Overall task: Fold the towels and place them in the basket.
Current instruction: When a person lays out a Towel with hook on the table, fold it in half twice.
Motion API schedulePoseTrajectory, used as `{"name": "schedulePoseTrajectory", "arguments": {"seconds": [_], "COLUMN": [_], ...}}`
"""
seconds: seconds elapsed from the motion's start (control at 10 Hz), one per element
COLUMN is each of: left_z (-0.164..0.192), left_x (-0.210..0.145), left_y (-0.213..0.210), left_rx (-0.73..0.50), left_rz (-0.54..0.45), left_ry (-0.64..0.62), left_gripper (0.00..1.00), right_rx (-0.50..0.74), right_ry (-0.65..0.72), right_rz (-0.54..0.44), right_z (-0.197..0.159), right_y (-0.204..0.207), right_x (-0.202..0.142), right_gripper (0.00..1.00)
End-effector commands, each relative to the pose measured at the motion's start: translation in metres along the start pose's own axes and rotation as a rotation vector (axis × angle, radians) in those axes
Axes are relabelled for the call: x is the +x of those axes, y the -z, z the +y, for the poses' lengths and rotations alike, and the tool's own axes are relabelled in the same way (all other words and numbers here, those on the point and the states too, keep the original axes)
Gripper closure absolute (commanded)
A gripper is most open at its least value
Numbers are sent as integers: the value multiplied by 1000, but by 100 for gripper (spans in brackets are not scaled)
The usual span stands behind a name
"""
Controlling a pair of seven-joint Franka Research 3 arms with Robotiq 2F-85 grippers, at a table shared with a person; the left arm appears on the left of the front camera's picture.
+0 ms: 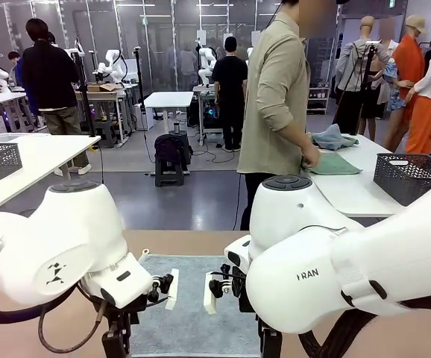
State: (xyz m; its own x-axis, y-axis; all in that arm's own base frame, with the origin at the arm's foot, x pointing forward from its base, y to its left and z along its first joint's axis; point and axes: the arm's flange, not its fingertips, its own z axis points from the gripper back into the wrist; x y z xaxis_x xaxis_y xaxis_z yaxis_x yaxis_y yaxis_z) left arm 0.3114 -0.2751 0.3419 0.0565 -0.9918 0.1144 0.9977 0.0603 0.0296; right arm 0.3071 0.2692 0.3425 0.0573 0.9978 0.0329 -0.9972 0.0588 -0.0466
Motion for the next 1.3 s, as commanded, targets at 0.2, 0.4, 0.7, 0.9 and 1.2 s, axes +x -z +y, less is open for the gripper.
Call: {"name": "schedulePoseTrajectory", "arguments": {"seconds": [0.2, 0.4, 0.7, 0.9, 1.2], "left_z": [-3, -3, -3, -4, 0], "left_x": [2, 2, 1, -12, -28], "left_y": [14, 14, 14, 14, 20], "left_rx": [-26, -26, -29, -5, -17], "left_rz": [17, 17, 20, 58, 79], "left_ry": [5, 5, 6, 21, 42], "left_gripper": [0, 0, 0, 0, 0], "right_rx": [1, 1, 0, -12, 1], "right_ry": [0, 0, -1, -7, -8], "right_rz": [1, 1, 0, 21, 49], "right_z": [1, 1, 0, -1, -6], "right_y": [1, 1, 0, 6, 21], "right_x": [0, 0, 0, -3, -8], "right_gripper": [0, 0, 0, 0, 0]}}
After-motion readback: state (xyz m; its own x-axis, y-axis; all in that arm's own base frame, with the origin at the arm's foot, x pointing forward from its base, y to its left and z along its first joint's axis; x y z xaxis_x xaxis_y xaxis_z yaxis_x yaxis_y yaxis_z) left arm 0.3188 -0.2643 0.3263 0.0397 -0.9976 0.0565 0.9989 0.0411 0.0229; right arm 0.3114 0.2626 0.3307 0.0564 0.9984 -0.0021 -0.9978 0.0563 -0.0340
